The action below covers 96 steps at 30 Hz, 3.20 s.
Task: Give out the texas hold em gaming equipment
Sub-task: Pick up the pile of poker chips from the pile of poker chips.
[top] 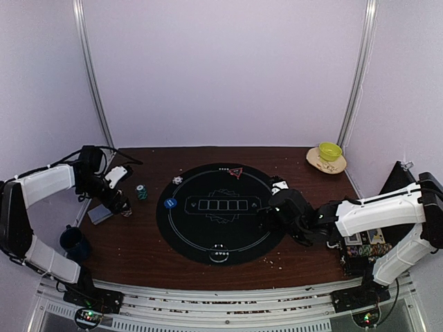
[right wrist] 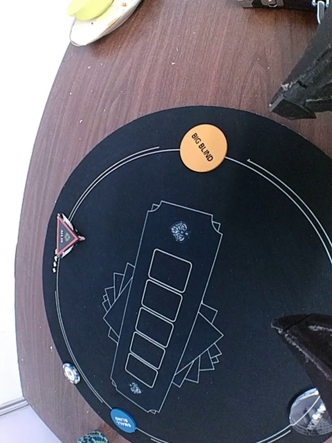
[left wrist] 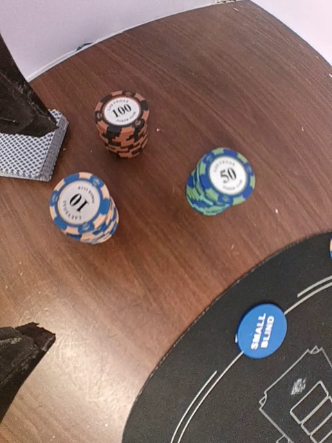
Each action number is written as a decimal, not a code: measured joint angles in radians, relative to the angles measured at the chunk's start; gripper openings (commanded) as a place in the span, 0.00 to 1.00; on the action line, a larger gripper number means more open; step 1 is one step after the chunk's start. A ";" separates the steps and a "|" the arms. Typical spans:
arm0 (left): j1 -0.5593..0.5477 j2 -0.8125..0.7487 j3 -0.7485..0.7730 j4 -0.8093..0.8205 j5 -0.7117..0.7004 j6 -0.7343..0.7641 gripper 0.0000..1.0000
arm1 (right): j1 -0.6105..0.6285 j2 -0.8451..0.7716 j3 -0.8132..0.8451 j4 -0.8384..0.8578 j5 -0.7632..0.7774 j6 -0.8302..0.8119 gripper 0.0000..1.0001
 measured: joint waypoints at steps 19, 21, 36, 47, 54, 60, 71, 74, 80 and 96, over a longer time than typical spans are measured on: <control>0.011 0.143 -0.030 0.097 0.002 0.031 0.83 | 0.013 0.011 0.010 -0.009 0.014 -0.010 1.00; 0.013 0.144 -0.030 0.103 0.001 0.031 0.82 | 0.013 0.014 0.011 -0.009 0.014 -0.011 1.00; 0.028 0.178 -0.026 0.148 -0.018 0.031 0.70 | 0.019 0.027 0.019 -0.014 0.018 -0.014 1.00; 0.029 0.178 -0.026 0.150 -0.019 0.031 0.60 | 0.022 0.034 0.024 -0.014 0.024 -0.014 1.00; 0.029 0.178 -0.026 0.153 -0.019 0.031 0.55 | 0.025 0.035 0.024 -0.014 0.027 -0.014 1.00; 0.029 0.178 -0.026 0.153 -0.019 0.031 0.52 | 0.026 0.035 0.025 -0.014 0.029 -0.014 1.00; 0.029 0.178 -0.026 0.153 -0.019 0.031 0.42 | 0.027 0.042 0.028 -0.018 0.035 -0.014 1.00; 0.029 0.178 -0.026 0.153 -0.019 0.031 0.38 | 0.028 0.042 0.029 -0.018 0.036 -0.014 1.00; 0.029 0.176 -0.026 0.154 -0.021 0.031 0.36 | 0.032 0.042 0.029 -0.019 0.037 -0.014 1.00; 0.029 0.047 -0.026 0.119 -0.006 0.031 0.32 | 0.032 0.051 0.030 -0.022 0.044 -0.015 1.00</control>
